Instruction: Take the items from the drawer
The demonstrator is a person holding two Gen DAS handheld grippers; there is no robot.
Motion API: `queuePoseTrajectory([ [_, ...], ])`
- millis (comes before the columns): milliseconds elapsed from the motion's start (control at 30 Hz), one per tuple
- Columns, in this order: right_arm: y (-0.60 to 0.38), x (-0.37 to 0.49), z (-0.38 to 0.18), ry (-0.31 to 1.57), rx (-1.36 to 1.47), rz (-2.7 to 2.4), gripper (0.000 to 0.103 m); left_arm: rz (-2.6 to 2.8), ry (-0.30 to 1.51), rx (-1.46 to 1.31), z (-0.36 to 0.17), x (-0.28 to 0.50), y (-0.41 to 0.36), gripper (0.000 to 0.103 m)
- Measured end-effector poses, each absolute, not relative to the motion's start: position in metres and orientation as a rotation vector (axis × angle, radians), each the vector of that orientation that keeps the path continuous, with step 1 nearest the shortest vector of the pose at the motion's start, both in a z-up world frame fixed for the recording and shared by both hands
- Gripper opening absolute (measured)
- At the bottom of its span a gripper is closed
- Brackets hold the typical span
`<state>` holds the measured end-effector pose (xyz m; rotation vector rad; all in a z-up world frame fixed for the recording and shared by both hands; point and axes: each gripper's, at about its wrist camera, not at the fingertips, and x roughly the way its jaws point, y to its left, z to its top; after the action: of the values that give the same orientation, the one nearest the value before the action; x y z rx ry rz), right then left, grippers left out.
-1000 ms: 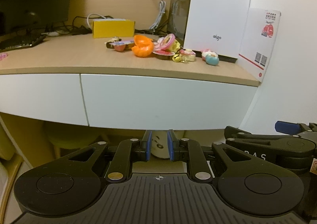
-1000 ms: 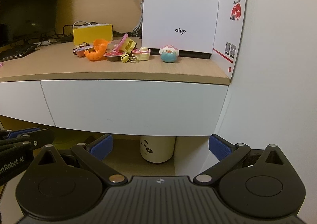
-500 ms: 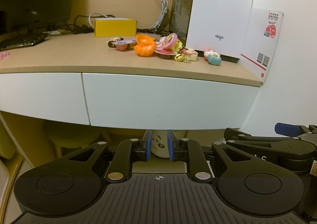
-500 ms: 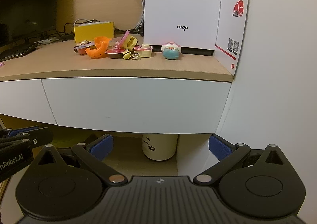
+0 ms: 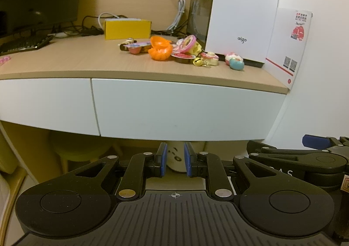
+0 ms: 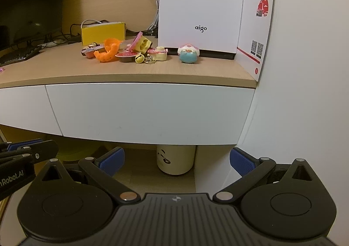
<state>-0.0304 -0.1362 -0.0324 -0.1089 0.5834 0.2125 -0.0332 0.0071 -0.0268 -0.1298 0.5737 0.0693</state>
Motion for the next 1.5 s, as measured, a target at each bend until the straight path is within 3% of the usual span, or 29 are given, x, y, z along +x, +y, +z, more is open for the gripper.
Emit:
queuePoseTrajectory([
  [1500,-0.1381,-0.0303,-0.0375,0.594,-0.109,0.211,0.103,0.053,0.585,-0.147,-0.0277,-0.0340,0.0101,0.017],
])
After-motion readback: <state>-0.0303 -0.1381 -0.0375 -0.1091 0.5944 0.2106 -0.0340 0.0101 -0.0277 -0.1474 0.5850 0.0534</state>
